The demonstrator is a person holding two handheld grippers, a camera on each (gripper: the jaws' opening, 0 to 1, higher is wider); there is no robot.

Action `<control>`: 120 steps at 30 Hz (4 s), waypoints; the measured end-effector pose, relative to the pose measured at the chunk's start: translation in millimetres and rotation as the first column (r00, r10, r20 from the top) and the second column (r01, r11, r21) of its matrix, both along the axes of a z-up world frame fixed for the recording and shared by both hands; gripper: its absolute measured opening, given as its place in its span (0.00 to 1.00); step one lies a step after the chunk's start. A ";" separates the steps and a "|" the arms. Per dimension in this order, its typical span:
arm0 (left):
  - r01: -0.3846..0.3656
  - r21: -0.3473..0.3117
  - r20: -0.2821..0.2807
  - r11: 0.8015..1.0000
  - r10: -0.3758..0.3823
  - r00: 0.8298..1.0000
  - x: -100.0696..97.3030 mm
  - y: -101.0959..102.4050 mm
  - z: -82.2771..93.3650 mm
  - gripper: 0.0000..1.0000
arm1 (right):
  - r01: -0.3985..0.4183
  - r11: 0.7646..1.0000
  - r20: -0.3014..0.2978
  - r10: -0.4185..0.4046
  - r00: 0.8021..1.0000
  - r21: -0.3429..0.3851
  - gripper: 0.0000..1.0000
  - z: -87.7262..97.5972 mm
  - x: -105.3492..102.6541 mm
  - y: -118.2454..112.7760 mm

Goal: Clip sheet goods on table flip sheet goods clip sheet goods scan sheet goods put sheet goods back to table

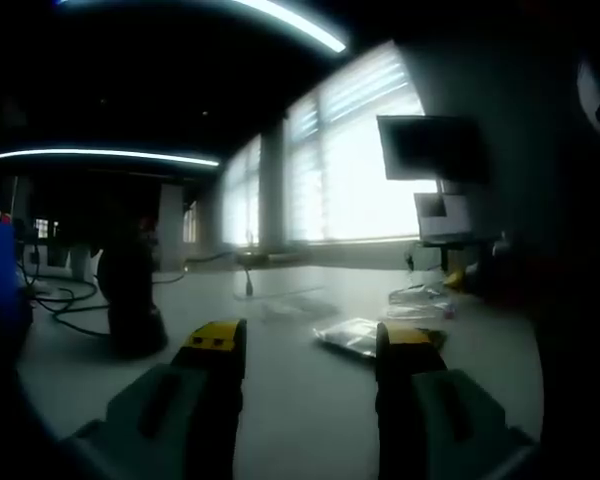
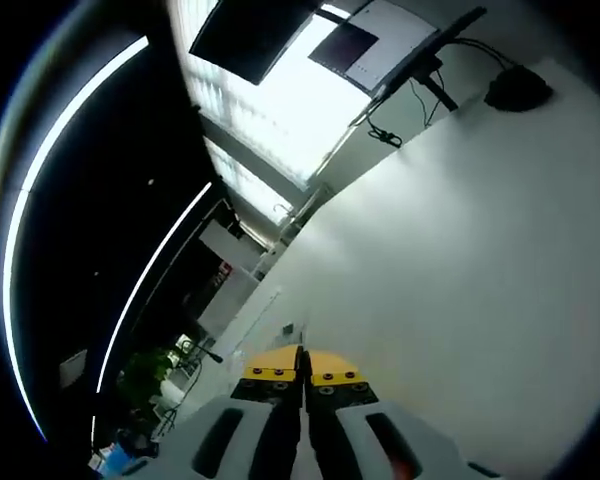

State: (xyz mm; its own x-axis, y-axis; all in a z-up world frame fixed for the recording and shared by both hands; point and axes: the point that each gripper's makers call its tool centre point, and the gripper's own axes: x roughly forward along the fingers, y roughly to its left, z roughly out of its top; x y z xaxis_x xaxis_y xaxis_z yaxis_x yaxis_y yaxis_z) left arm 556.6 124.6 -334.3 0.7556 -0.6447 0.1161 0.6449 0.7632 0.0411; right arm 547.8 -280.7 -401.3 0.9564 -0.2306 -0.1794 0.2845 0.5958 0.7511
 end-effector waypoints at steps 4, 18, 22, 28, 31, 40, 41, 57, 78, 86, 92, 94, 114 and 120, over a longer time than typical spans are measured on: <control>-0.001 -0.002 0.000 1.000 0.001 1.000 0.2 0.2 0.3 0.45 | -0.001 1.000 0.000 0.001 1.000 -0.014 0.03 2.0 -0.2 -0.9; 0.001 0.005 -0.002 1.000 -0.001 1.000 0.3 -0.7 -0.9 0.45 | -0.087 0.934 0.056 0.113 0.992 -0.348 0.47 50.8 8.9 -1.8; 0.002 0.007 -0.004 1.000 -0.002 1.000 0.4 -0.7 -1.4 0.45 | -0.170 0.895 0.064 0.215 0.975 -0.412 0.53 69.4 17.9 12.8; 0.003 0.011 -0.009 1.000 -0.003 1.000 0.5 -1.3 -2.8 0.45 | -0.338 0.758 0.000 0.407 0.913 -0.558 0.53 76.2 32.9 39.2; 0.003 0.010 -0.009 1.000 -0.003 1.000 0.6 -1.1 -2.5 0.45 | -0.365 0.668 -0.047 0.443 0.895 -0.648 0.54 77.8 37.9 45.1; 0.004 0.013 -0.008 1.000 -0.004 1.000 0.3 -1.4 -2.8 0.45 | -0.611 0.359 -0.306 0.624 0.719 -0.706 0.48 43.3 45.8 79.9; 0.004 0.012 -0.008 1.000 -0.004 1.000 0.3 -1.4 -2.8 0.45 | -0.633 0.344 -0.327 0.633 0.701 -0.693 0.49 39.1 45.5 82.4; 0.005 0.012 -0.009 1.000 -0.005 1.000 0.6 -1.7 -2.9 0.45 | -0.754 0.178 -0.514 0.633 0.580 -0.632 0.49 -4.3 48.4 81.6; 0.010 0.012 -0.002 1.000 -0.010 1.000 -0.7 -2.2 -1.9 0.45 | -0.636 0.421 -0.446 0.468 0.763 -0.647 0.50 -17.6 42.7 82.0; 0.012 0.010 0.001 1.000 -0.012 1.000 -1.4 -2.4 -1.0 0.45 | -0.522 0.528 -0.403 0.333 0.853 -0.669 0.49 -17.2 43.0 78.7; 0.019 0.009 0.002 1.000 -0.019 1.000 -2.2 -3.5 -0.5 0.45 | -0.507 0.534 -0.395 0.318 0.862 -0.676 0.49 -16.3 42.7 77.9; 0.018 0.006 0.003 1.000 -0.018 1.000 -2.2 -3.3 -0.1 0.45 | -0.504 0.536 -0.392 0.318 0.863 -0.677 0.45 -14.8 42.8 76.1; 0.009 0.017 -0.011 1.000 -0.009 1.000 0.1 -2.8 -4.0 0.45 | -0.615 0.391 -0.349 0.565 0.747 -0.685 0.22 59.7 83.6 27.6; 0.010 0.014 -0.012 1.000 -0.010 1.000 0.3 -2.5 -3.8 0.45 | -0.678 0.384 -0.404 0.584 0.704 -0.627 0.16 44.0 105.0 11.9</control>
State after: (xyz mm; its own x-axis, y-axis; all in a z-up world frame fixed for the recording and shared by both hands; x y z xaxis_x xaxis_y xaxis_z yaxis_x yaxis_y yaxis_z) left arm 556.9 122.1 -338.1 0.7506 -0.6534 0.0978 0.6527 0.7564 0.0437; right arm 652.8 -268.8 -357.3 0.8674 0.3422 -0.3612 -0.3625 0.9319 0.0122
